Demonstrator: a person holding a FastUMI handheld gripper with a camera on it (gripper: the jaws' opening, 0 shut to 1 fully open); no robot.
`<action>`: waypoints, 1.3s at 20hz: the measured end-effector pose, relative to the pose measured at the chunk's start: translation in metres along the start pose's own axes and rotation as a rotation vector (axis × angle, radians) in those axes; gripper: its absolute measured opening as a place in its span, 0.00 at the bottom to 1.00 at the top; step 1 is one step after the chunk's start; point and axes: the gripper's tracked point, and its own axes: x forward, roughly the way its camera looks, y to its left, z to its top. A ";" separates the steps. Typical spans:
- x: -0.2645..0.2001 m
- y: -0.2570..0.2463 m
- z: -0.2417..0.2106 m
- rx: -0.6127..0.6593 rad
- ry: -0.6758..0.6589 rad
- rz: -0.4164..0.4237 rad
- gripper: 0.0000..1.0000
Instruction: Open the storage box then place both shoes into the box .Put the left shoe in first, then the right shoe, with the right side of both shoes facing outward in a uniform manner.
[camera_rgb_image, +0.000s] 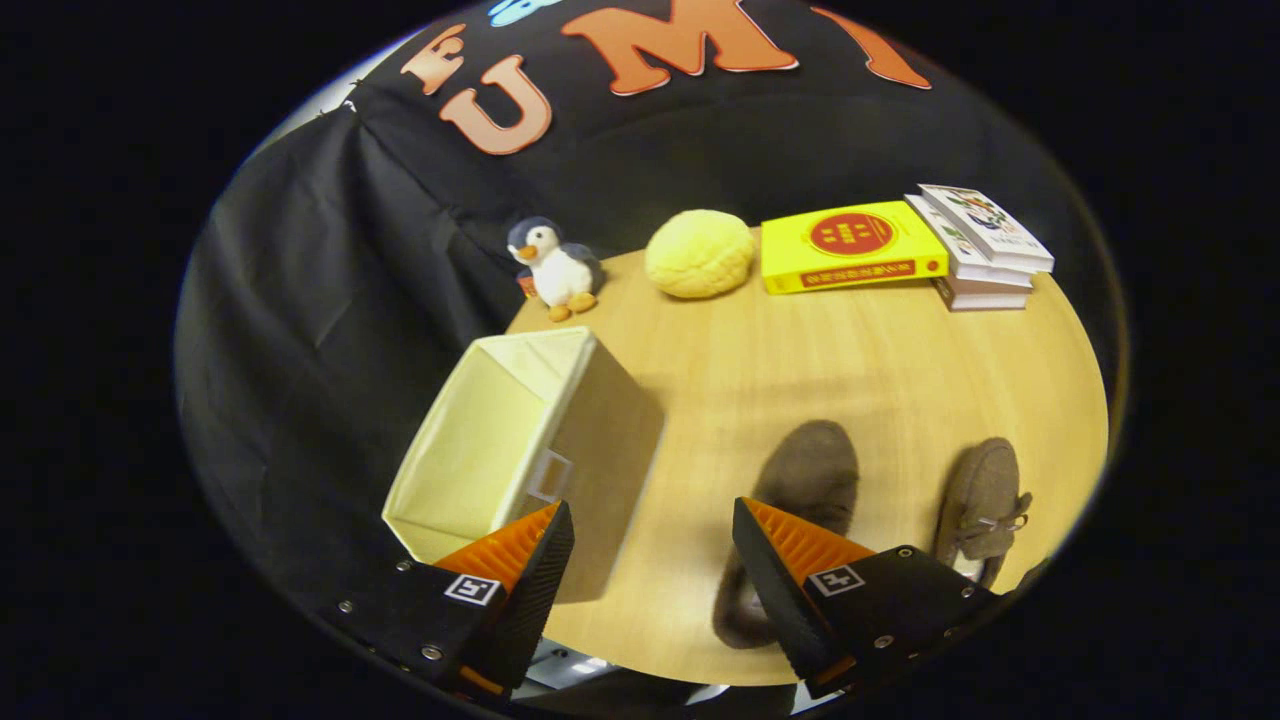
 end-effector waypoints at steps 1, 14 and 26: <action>-0.002 -0.012 -0.007 0.000 0.011 -0.020 0.95; 0.056 -0.120 -0.054 -0.010 0.069 -0.230 0.70; 0.075 -0.122 -0.047 0.122 0.045 -0.258 0.09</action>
